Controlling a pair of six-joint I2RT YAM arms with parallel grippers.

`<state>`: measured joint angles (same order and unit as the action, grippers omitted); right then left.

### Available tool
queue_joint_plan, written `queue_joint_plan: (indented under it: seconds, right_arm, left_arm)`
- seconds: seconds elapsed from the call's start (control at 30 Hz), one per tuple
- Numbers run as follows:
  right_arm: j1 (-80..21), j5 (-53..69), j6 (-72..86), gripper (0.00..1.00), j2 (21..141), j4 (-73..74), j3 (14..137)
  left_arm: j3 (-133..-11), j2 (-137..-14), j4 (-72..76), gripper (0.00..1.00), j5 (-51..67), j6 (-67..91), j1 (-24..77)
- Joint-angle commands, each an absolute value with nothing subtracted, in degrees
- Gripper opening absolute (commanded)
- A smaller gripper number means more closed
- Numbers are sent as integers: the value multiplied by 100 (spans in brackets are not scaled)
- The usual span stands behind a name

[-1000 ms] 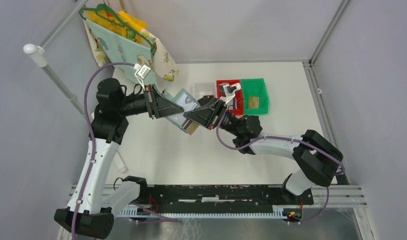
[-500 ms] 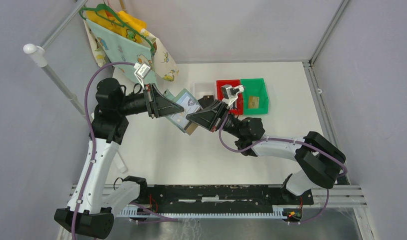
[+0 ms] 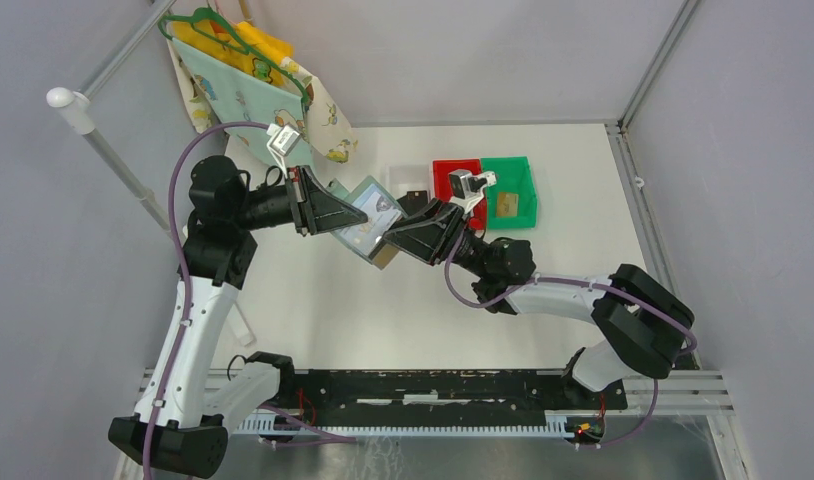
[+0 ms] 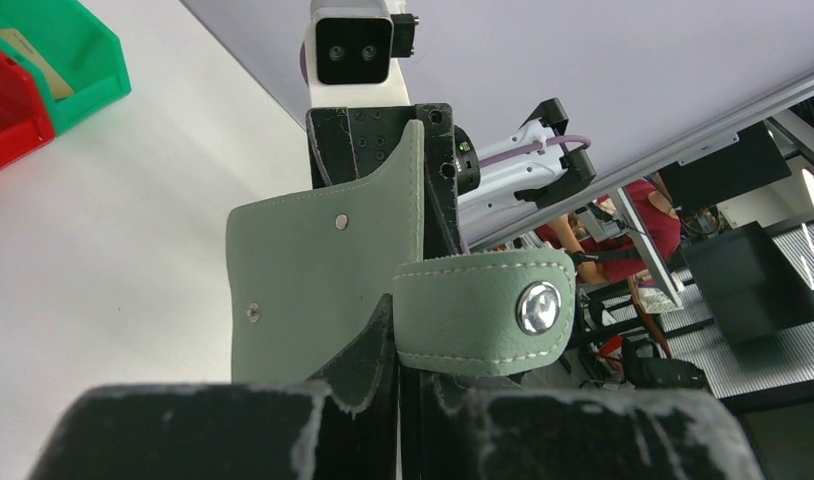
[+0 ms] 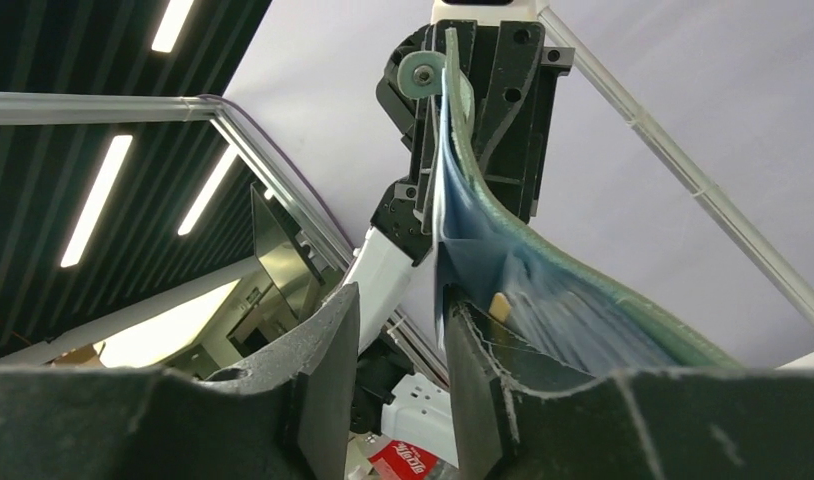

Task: Take the credit cards out of the card holder
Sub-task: Remove the credit card from the card holder.

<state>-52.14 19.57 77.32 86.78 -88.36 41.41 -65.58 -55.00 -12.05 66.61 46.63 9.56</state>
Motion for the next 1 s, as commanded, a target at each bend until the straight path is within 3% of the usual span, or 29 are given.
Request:
queue_joint_plan:
  seconds: [0.0, 0.2, 0.43, 0.97]
  right_arm:
    - [-5220, 2002, 8015, 38, 8774, -9713, 4322]
    - [-5237, 1956, 7991, 16, 8769, -9810, 4272]
    - [-5235, 1858, 7980, 2, 8686, -9982, 4010]
    - [-5252, 1819, 7862, 0, 8545, -9933, 3831]
  left_arm:
    - [-6636, -5368, -724, 2, 6926, 4960, 976]
    - [-6644, -5364, -687, 2, 6961, 5044, 975]
    - [-6658, -5417, -562, 2, 6965, 5147, 980]
    - [-6765, -5467, -537, 17, 6935, 5181, 975]
